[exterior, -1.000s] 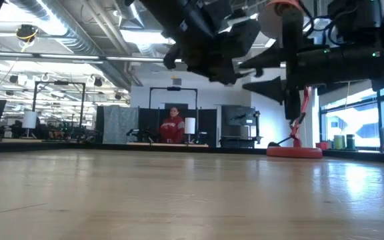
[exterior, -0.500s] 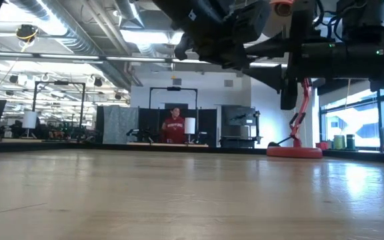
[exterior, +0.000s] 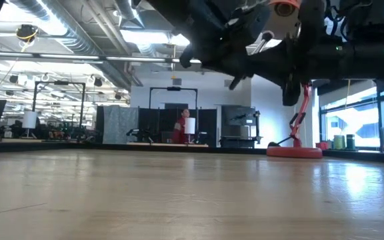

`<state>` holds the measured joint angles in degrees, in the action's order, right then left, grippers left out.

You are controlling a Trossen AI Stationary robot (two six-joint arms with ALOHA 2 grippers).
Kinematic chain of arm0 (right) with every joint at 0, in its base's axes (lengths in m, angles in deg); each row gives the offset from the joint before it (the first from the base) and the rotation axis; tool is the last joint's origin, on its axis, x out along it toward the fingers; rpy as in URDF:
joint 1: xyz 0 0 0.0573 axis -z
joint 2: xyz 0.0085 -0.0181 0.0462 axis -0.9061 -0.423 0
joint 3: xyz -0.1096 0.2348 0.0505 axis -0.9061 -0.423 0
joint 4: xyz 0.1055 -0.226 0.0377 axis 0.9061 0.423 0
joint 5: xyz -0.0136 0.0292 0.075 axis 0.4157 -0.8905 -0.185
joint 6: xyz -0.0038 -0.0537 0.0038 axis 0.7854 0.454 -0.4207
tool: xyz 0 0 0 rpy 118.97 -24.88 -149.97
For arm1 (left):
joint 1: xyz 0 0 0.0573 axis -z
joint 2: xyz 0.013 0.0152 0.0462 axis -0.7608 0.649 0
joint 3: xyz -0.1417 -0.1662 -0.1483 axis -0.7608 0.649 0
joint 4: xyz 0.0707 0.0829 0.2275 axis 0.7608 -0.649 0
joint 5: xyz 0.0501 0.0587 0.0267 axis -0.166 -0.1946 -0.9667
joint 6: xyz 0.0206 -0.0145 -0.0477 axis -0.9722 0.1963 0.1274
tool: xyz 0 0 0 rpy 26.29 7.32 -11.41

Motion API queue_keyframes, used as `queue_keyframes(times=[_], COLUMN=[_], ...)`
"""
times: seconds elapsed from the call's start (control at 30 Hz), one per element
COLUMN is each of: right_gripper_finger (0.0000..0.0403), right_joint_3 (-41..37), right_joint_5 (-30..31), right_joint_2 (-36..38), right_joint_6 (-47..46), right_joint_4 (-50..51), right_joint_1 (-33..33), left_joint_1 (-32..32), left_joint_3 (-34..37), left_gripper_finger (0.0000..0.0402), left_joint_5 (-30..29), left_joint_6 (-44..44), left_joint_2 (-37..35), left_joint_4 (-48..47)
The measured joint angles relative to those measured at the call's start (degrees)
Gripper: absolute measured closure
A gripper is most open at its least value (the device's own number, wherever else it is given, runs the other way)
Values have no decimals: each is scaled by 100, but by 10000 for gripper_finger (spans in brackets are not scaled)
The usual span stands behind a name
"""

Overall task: Pick & Place Makeup Brushes
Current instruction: Put the black powder brush into the makeup organizer

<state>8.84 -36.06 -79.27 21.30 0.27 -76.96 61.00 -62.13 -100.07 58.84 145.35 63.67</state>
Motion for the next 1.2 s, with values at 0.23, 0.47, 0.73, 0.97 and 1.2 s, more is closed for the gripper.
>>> queue_keyframes(times=[0.23,0.47,0.73,0.97,1.2], right_gripper_finger=[357,357,357,357,357], right_joint_3=[15,618,1461,1483,1483], right_joint_5=[9,-759,-676,-160,-158], right_joint_2=[2,2,2,2,7], right_joint_6=[254,361,724,885,861], right_joint_4=[1038,2456,3885,3955,3969], right_joint_1=[75,271,69,-71,-73], left_joint_1=[-15,-97,-402,-492,-467], left_joint_3=[-2,-7,-7,-7,-2], left_gripper_finger=[299,263,212,211,291], left_joint_5=[933,1013,1688,1270,1327], left_joint_6=[-271,-662,-580,-450,-483], left_joint_2=[-314,-656,-686,-707,-853], left_joint_4=[-1010,-857,-1004,-1107,-1082])
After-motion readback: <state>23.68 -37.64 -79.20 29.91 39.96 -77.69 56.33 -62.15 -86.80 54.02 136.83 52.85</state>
